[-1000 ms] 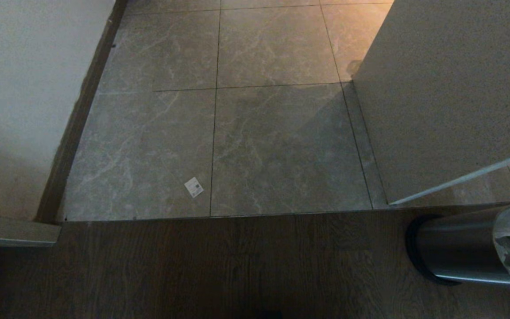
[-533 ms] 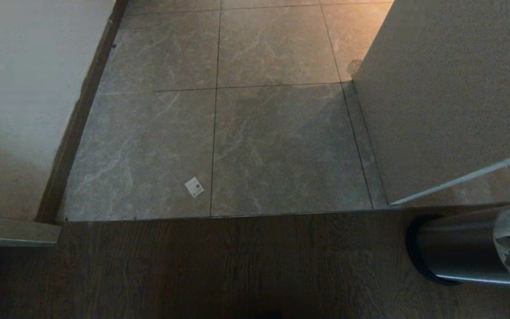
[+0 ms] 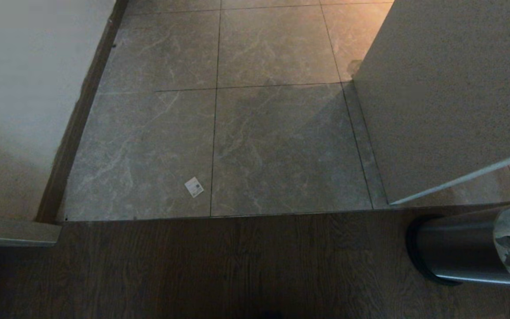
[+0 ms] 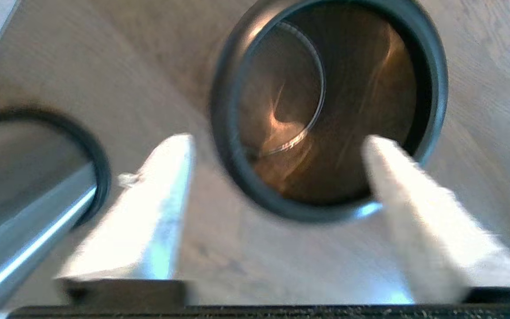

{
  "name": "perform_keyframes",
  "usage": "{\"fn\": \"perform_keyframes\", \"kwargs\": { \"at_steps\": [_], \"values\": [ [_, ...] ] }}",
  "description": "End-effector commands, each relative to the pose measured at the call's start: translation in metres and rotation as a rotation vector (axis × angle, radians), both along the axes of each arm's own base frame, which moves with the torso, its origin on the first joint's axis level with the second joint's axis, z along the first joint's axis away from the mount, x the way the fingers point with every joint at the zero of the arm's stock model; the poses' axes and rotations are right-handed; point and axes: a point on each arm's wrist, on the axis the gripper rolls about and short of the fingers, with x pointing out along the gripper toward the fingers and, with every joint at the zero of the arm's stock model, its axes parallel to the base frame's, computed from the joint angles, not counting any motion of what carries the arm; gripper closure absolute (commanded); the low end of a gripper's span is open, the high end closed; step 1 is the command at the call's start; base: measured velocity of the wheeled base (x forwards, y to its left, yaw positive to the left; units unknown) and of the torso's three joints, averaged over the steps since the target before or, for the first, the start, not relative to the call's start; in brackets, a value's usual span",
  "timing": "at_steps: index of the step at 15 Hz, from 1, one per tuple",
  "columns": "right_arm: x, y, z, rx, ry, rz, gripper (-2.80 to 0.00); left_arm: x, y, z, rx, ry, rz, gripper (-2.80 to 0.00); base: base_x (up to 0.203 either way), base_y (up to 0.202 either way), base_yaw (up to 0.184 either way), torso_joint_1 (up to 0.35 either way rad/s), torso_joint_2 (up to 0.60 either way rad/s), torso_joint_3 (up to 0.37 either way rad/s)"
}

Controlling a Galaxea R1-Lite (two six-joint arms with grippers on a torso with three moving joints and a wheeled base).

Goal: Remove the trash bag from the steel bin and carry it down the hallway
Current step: Pick up the trash bag

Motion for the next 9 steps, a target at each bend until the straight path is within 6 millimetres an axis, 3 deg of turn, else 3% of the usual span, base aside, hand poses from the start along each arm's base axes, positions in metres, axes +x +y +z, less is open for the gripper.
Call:
{"fn": "perform_keyframes", "kwargs": {
  "at_steps": [1,5,9],
  "values": [
    [0.005,0.025,0.039,-0.038,0.015,0.029,0.00,0.000,0.000,0.000,0.000,0.000,0.001,0.00,0.000,0.000,0.000,0.000,0.00,0.000],
    [0.048,0.091,0.063,-0.040,0.111,0.183,0.00,0.000,0.000,0.000,-0.002,0.000,0.001,0.00,0.000,0.000,0.000,0.000,0.00,0.000],
    [0.106,0.186,0.050,-0.034,0.274,0.428,0.00,0.000,0.000,0.000,0.000,0.000,0.001,0.00,0.000,0.000,0.000,0.000,0.00,0.000]
  ]
}}
